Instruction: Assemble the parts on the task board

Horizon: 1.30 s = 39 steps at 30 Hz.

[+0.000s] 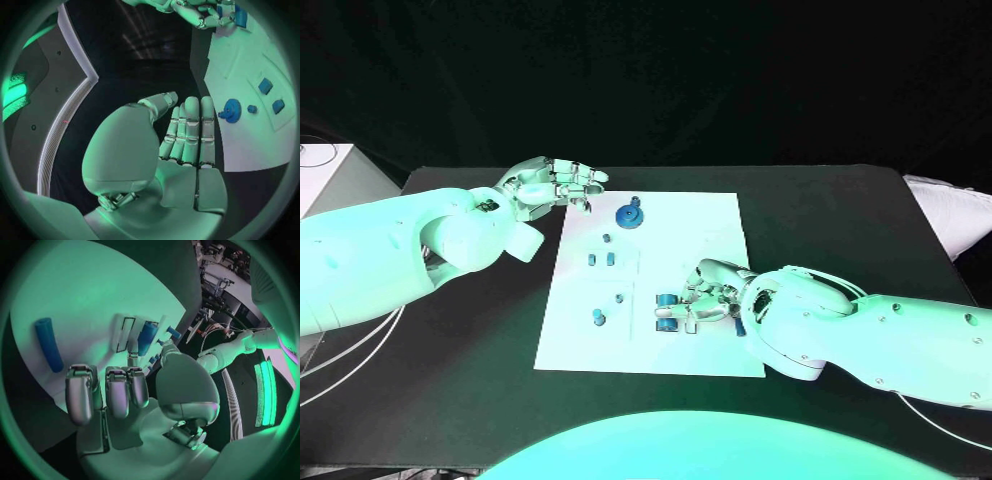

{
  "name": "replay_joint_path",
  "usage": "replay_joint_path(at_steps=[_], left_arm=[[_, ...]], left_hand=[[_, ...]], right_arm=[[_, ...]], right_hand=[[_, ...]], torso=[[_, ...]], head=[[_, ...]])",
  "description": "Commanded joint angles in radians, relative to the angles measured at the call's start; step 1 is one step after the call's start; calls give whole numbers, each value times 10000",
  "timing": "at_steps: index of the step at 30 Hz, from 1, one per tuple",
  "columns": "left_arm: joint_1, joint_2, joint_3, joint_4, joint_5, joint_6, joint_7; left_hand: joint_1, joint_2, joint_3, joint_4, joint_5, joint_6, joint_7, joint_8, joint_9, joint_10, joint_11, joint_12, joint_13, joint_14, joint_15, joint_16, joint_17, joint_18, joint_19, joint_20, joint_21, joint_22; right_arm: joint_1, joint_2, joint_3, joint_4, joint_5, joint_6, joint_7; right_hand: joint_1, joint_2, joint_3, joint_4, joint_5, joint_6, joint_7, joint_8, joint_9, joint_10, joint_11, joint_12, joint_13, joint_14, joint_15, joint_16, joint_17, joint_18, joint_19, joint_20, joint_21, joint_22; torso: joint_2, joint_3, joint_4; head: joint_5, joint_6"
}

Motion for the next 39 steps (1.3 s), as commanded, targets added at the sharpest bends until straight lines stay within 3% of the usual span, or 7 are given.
replay_joint_path(at_steps=[1,8,11,14,22,28,39], left_arm=[[2,17,6,16,-18,164,41],[2,20,4,12,-19,171,36],[2,19,3,10,-20,176,32],[1,18,3,10,-21,178,32],[0,6,1,17,-21,119,125],[-3,-4,-1,30,-22,39,257],[-59,-89,-10,102,-22,-1,336]], left_hand=[[-86,5,-26,57,42,-89,66,27,-12,-58,9,24,-16,-63,20,27,-17,150,-2,96,-44,-9],[-100,9,-27,72,43,-103,71,40,-16,-74,13,33,-18,-70,25,30,-18,149,-3,100,-58,-19],[-100,9,-27,72,43,-103,71,40,-16,-74,13,33,-18,-70,25,30,-18,149,-3,100,-58,-19],[-100,9,-27,72,43,-103,71,40,-16,-74,13,33,-18,-70,25,30,-18,149,-3,100,-58,-19],[-97,15,-24,75,44,-112,72,51,-18,-80,13,43,-18,-73,26,34,-18,151,-1,102,-67,-25],[-87,27,-17,74,46,-115,71,63,-19,-69,10,61,-14,-72,24,39,-17,152,2,102,-71,-28],[-82,33,-15,74,46,-114,69,75,-19,-57,7,78,-10,-71,23,45,-16,153,7,102,-73,-31]], right_arm=[[-10,-20,-3,13,-275,148,59],[-11,-150,-3,110,-289,-21,183],[-12,-295,-3,199,-213,-184,518],[-10,-437,-3,285,-69,-388,841],[182,-1344,1,705,734,-1192,2131],[369,-2404,-4,923,708,-1084,2716],[224,-3594,-82,1003,-889,-818,2485]], right_hand=[[-95,-1,-178,11,-47,-80,15,45,-11,791,-14,-57,2329,1025,-5,61,2628,-31,821,-32,-32,2384],[-62,5,-299,4,-49,-91,15,67,-14,799,-14,-44,2338,1025,-4,61,2628,-34,825,-31,-13,2389],[712,331,-264,-32,239,-146,18,114,-38,794,-12,-64,2334,1025,-3,61,2628,-31,821,-31,-29,2385],[1368,368,-307,-52,353,-248,36,108,-76,791,-3,-75,2333,1025,1,61,2628,-27,816,-31,-49,2380],[2433,504,-456,-79,1291,-590,155,-37,-150,796,95,-63,2349,1025,77,61,2628,-12,794,25,-139,2357],[3243,378,-505,-136,1294,-727,234,-176,-200,815,161,-18,2377,1025,135,61,2628,-26,810,76,-66,2376],[3650,183,-594,-96,1262,-692,269,-276,-253,794,196,-61,2359,1025,168,61,2628,-30,815,110,-40,2383]], torso=[[-3,0,1],[-3,2,7],[-2,2,8],[-8,0,1],[-27,-10,-9],[-28,-22,-16],[-34,54,-78]], head=[[-10,1],[-23,1],[-13,1],[-15,1],[-74,1],[-185,1],[-401,1]])
